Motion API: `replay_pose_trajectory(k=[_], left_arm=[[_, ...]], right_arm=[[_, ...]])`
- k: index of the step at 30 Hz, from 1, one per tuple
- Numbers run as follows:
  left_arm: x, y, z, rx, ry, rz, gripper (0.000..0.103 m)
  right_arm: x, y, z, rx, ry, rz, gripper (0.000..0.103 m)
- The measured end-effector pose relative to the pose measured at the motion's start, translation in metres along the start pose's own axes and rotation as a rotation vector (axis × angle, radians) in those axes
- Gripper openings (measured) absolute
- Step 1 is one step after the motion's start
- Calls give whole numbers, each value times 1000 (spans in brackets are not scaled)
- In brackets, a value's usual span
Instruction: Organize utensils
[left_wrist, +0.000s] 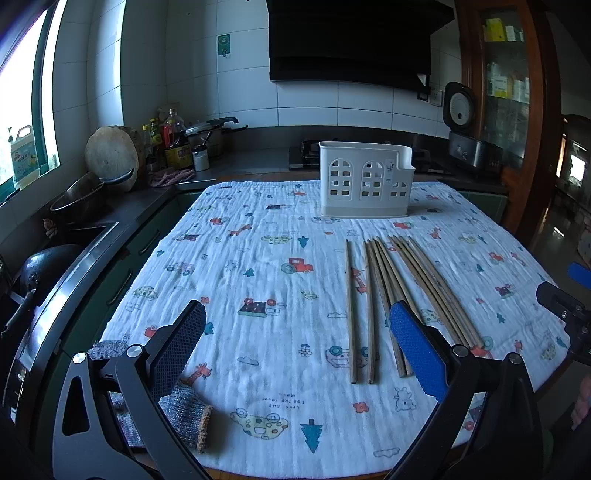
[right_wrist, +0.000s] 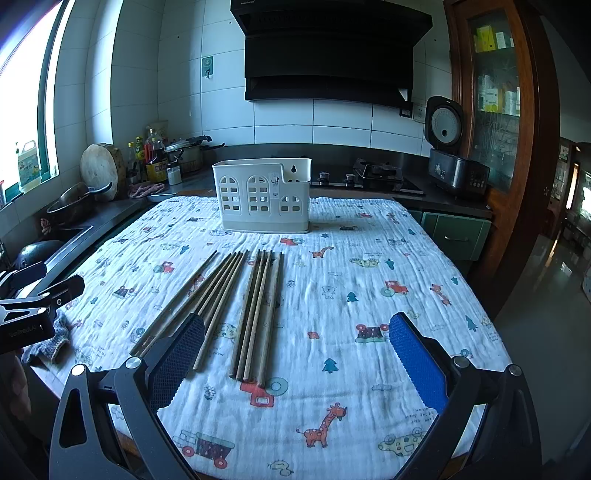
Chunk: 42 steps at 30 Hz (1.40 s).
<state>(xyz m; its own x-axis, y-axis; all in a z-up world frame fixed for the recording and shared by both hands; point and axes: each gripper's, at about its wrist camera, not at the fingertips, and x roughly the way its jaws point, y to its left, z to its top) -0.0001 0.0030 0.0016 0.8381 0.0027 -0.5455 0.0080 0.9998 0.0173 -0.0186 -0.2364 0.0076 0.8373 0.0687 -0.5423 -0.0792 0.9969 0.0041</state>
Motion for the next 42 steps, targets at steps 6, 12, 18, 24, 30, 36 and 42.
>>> replay_pose_trajectory(k=[6,12,18,24,30,36,42], left_arm=[[2,-3,1,11,5,1,98],[5,-3,1,10,14,-3,98],[12,-3,0,21,23,14,98],[21,0,-1,10,47,13,98],[33,0,-3,11,80,6,90],[49,2,-5,10,138,-11,66],[56,7,-8,-15,156,-36,51]], right_arm=[[1,0,0,-2,-1,6,97],[3,1,1,-5,6,13,97],[10,0,1,-6,14,12,97],[22,-2,1,-13,32,14,97],[36,-1,0,-27,62,20,96],[51,-3,-3,-24,103,40,79],[68,0,-10,-11,159,71,59]])
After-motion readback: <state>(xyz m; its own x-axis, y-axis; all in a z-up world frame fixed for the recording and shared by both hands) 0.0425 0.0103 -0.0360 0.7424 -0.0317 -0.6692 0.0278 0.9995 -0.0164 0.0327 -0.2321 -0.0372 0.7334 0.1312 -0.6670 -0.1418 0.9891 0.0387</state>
